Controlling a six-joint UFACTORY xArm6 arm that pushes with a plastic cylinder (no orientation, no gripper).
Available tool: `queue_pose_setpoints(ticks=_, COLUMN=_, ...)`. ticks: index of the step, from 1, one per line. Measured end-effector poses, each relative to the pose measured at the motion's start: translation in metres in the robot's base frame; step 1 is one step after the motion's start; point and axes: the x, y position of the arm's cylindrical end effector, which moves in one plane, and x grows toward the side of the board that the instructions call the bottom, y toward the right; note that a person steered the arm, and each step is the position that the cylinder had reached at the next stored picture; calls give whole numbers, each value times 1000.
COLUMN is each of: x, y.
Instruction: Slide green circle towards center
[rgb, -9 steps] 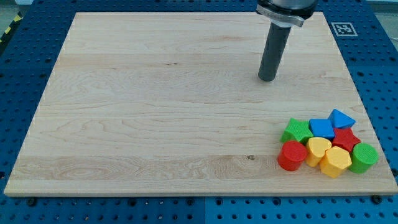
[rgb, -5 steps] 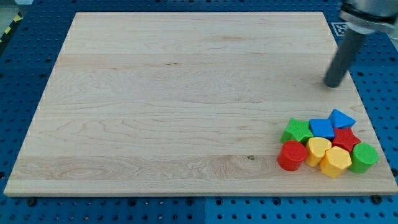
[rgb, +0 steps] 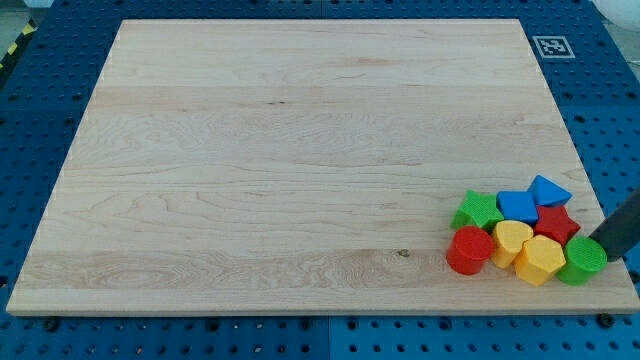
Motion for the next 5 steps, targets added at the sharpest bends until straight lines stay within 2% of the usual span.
queue_pose_setpoints(ticks=2, x=27, y=31)
queue_pose_setpoints(ticks=5, x=46, y=20)
